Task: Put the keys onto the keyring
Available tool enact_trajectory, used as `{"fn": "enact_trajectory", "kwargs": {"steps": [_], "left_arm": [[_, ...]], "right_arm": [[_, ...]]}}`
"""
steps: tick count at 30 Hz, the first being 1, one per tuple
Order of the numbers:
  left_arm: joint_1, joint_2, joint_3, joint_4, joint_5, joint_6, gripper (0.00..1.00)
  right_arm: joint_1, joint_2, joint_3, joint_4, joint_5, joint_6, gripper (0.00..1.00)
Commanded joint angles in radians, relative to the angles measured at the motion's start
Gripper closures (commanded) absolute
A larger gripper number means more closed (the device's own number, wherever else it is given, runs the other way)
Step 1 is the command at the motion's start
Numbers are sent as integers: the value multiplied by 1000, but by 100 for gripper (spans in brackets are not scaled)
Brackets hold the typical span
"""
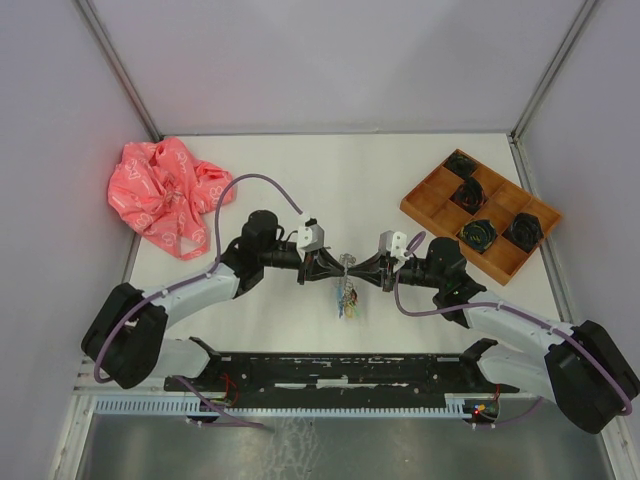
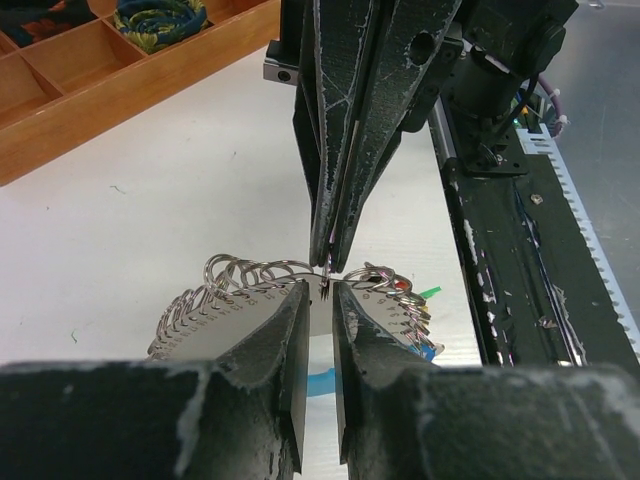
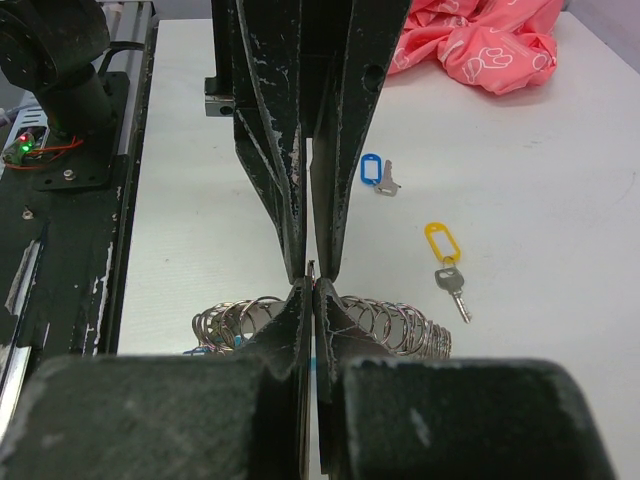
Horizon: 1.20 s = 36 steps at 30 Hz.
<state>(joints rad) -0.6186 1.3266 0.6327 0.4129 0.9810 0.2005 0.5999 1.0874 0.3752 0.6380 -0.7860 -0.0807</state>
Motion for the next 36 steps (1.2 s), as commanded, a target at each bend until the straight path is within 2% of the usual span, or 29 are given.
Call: {"fn": "enact_trajectory", "kwargs": {"steps": [1,4,10,13,19,21,25,36], "left_arm": [[0,16,43,17,32,0,79],[-7,25,51,17,34,2,82],[-18,27,65,-37,29,42,97],[-23,8,64,-71,-2,79,97],[-41,-60,64,-181,-110,175,97],[-54,-75,60,-196,-141,198,97],[-87,-104,62,-227,-215,237,97],[-145,-113,92,-269,-287,266,97]], "right_arm": [[-3,-23,41,68,-24,-7,99],[-2,-19,43,66,-27,-5,99],[-2,-21,46,60,-17,-6,99],[-3,-33,56,-2,-9,-34,92],[-1,-80,127,-361,11,-236,78],[-2,-92,139,-421,11,-289,72],[-2,-111,142,-454,12,-344,66],[5,-65,162,-420,-28,-381,69]]}}
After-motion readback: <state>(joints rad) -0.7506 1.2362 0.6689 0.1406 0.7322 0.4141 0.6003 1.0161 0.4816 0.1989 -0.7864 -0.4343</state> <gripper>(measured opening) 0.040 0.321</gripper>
